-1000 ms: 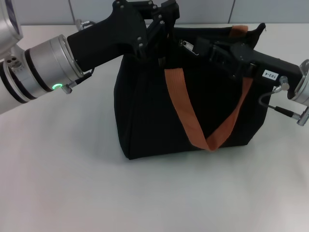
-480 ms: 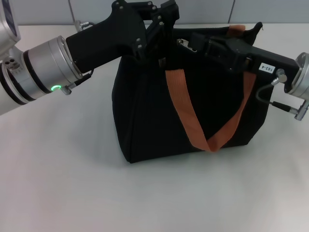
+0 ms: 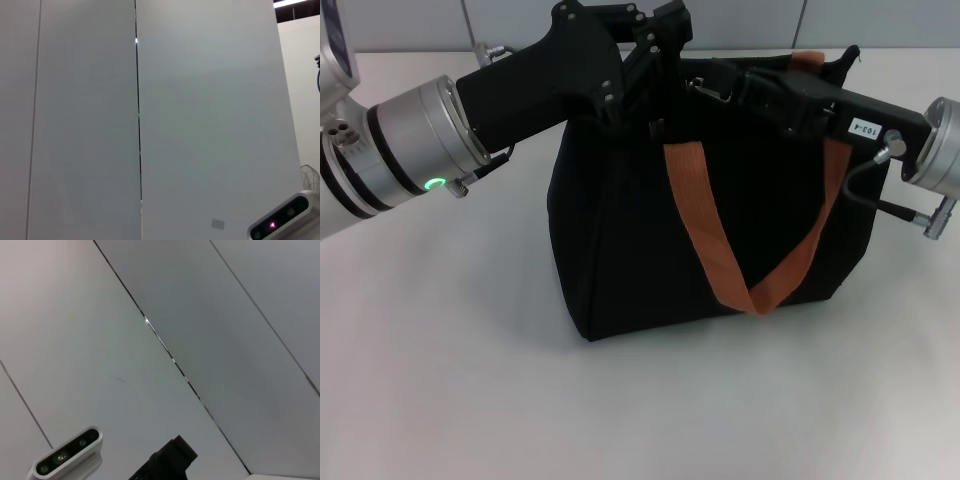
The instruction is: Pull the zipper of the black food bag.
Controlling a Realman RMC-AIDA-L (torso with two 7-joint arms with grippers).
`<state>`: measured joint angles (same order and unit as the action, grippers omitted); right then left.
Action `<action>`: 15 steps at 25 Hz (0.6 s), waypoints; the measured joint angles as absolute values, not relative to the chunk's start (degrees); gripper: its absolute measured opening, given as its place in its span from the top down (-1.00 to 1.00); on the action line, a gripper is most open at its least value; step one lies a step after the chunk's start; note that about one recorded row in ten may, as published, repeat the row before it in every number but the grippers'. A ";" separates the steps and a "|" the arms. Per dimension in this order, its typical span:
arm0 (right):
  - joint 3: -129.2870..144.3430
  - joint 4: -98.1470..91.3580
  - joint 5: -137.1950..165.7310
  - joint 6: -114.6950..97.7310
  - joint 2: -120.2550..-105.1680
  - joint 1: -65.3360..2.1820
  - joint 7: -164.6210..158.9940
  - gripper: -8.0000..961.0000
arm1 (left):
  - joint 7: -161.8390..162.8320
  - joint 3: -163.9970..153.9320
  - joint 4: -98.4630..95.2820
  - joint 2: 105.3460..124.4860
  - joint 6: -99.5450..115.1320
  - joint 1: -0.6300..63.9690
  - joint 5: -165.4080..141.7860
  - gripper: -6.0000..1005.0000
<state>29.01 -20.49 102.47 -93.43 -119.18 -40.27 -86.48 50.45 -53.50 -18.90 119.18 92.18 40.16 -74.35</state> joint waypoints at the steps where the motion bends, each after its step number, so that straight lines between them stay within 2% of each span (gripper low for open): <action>1: 29.00 -20.55 102.48 -93.38 -119.18 -40.30 -86.77 0.99 | 50.45 -53.48 -18.90 119.17 92.20 40.12 -74.35 0.94; 15: 37.83 -33.90 103.17 -93.14 -119.13 -39.58 -102.41 0.98 | 50.45 -53.17 -19.21 119.08 92.23 39.54 -74.34 0.94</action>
